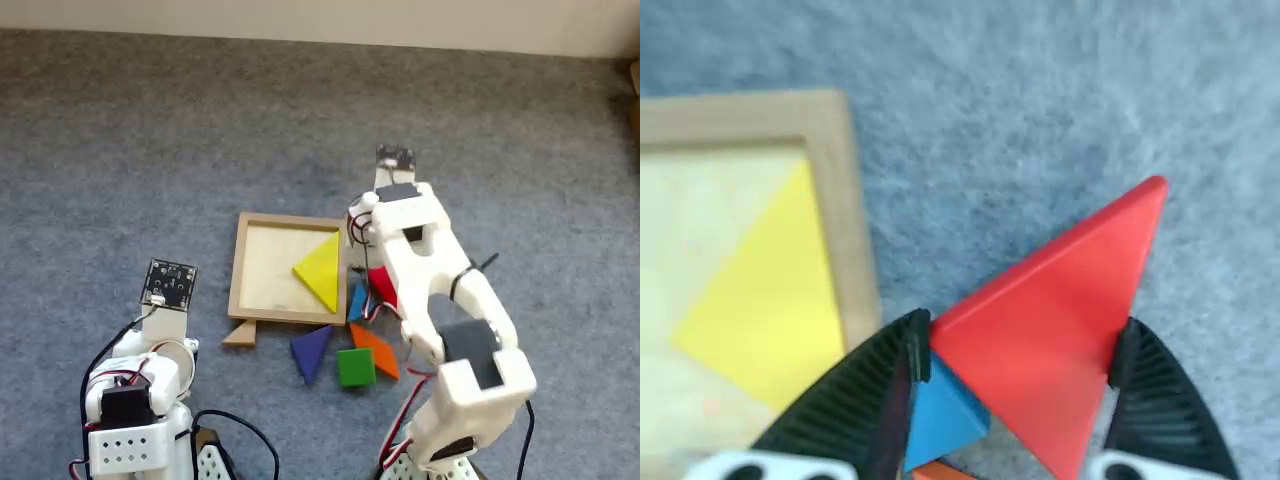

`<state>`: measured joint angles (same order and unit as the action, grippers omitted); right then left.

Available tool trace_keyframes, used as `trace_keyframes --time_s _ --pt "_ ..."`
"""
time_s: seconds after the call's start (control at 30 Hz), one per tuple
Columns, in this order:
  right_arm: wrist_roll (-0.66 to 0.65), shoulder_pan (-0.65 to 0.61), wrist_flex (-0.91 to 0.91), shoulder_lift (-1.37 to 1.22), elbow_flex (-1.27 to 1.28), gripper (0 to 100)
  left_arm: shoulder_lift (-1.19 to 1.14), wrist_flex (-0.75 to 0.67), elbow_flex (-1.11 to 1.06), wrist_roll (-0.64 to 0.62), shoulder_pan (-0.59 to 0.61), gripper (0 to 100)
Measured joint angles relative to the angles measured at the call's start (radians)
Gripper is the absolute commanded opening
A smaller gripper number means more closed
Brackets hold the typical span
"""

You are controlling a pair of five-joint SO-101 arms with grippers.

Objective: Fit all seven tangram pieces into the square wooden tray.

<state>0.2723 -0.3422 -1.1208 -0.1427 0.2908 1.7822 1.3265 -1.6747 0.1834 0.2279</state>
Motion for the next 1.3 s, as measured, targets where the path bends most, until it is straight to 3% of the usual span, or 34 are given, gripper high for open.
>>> trace_keyframes --time_s 0.57,0.67,0.8,1.03,1.3 --pt "-0.230 0.000 -0.005 0.242 0.081 22.8 0.000 0.000 0.000 0.000 0.000 1" --pt "-0.209 0.000 -0.005 0.242 0.081 25.9 0.000 0.000 0.000 0.000 0.000 1" --pt "-0.104 0.002 -0.005 0.201 0.080 37.8 0.000 0.000 0.000 0.000 0.000 1" --pt "-0.084 0.002 -0.005 -0.043 0.029 37.5 0.000 0.000 0.000 0.000 0.000 1" --pt "-0.084 0.002 -0.005 -0.114 -0.021 37.5 0.000 0.000 0.000 0.000 0.000 1"
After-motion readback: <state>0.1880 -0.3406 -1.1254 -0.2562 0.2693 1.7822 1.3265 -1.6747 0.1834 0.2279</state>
